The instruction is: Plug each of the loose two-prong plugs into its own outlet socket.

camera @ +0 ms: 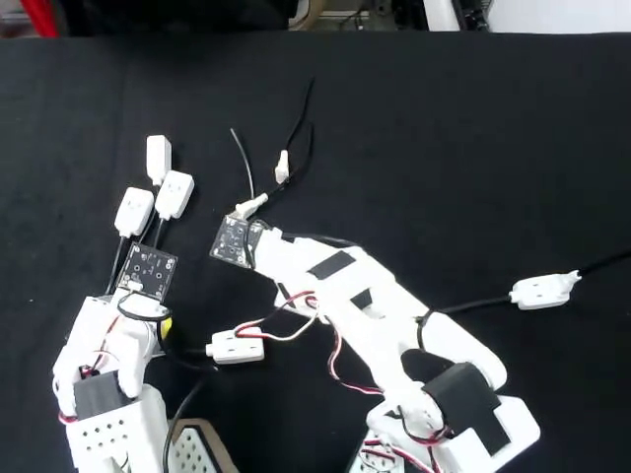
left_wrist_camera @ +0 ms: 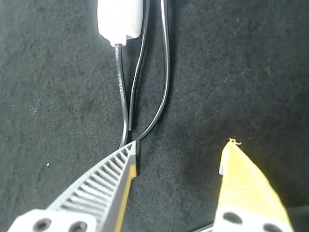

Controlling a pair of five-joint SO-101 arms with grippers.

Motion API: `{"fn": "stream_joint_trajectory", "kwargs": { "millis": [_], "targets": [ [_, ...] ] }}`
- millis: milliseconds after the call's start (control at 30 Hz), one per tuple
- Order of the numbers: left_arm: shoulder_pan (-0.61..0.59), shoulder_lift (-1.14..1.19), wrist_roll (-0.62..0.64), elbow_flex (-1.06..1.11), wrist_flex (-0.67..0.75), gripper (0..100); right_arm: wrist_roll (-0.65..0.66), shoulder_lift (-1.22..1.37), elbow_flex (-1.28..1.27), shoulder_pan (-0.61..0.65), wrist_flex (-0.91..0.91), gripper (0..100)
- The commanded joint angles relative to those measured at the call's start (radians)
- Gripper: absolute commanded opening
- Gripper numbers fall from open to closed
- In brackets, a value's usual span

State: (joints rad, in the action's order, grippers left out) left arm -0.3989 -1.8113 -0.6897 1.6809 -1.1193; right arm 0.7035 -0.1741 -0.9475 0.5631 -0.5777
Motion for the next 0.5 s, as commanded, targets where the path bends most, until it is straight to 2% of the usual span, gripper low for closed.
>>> {"fn": "stream_joint_trajectory", "kwargs": {
  "millis": [0,133,467],
  "targets": [
    [0.002,-0.009,0.009,0.018,0.002,28,-0.009,0.002,0.047,0.009,0.012,10.9],
    [0.002,-0.009,0.009,0.018,0.002,28,-0.009,0.002,0.047,0.009,0.014,1.7],
    [0.004,-0.009,0.009,0.018,0.002,28,-0.014,-0.007,0.048,0.006,-0.002,1.1]
  ]
}}
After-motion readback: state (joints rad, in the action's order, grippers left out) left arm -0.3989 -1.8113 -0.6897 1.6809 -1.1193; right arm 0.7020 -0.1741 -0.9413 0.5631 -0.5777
